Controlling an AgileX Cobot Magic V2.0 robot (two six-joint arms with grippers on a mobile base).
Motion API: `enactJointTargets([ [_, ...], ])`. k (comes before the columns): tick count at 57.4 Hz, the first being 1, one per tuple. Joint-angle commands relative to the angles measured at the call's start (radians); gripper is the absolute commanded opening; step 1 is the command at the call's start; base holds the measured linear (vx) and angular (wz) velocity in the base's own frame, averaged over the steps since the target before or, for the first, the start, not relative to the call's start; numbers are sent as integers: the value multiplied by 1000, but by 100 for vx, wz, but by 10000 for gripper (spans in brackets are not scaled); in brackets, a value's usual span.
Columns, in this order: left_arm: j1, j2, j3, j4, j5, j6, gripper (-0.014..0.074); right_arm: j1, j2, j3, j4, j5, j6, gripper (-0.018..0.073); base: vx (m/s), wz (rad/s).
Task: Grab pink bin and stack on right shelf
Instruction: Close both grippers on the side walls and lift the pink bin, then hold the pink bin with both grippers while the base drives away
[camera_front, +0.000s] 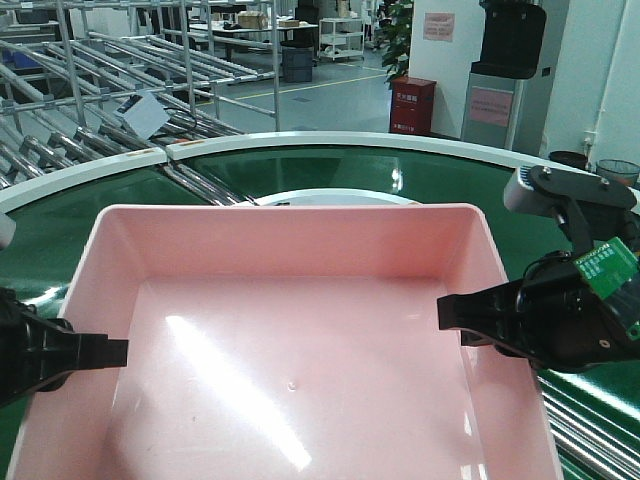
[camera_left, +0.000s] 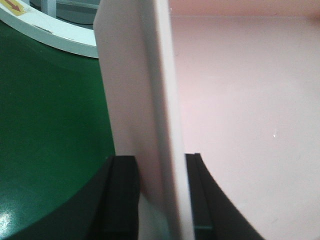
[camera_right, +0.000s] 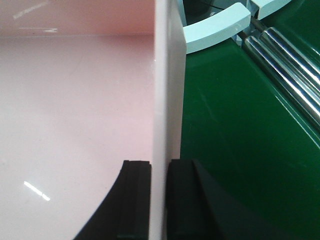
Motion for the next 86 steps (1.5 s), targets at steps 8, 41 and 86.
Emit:
enactJointTargets([
  [8, -8, -29, -32, -53, -32, 14, -1, -7, -31, -34, -11, -100, -5, -9, 0, 0],
  [41, -8, -28, -32, -53, -36, 14, -1, -7, -31, -34, -11, -101, -5, -9, -4, 0],
  [86, -8, -28, -32, -55, -35, 14, -1, -7, -31, -34, -11, -93, -5, -9, -29, -11],
])
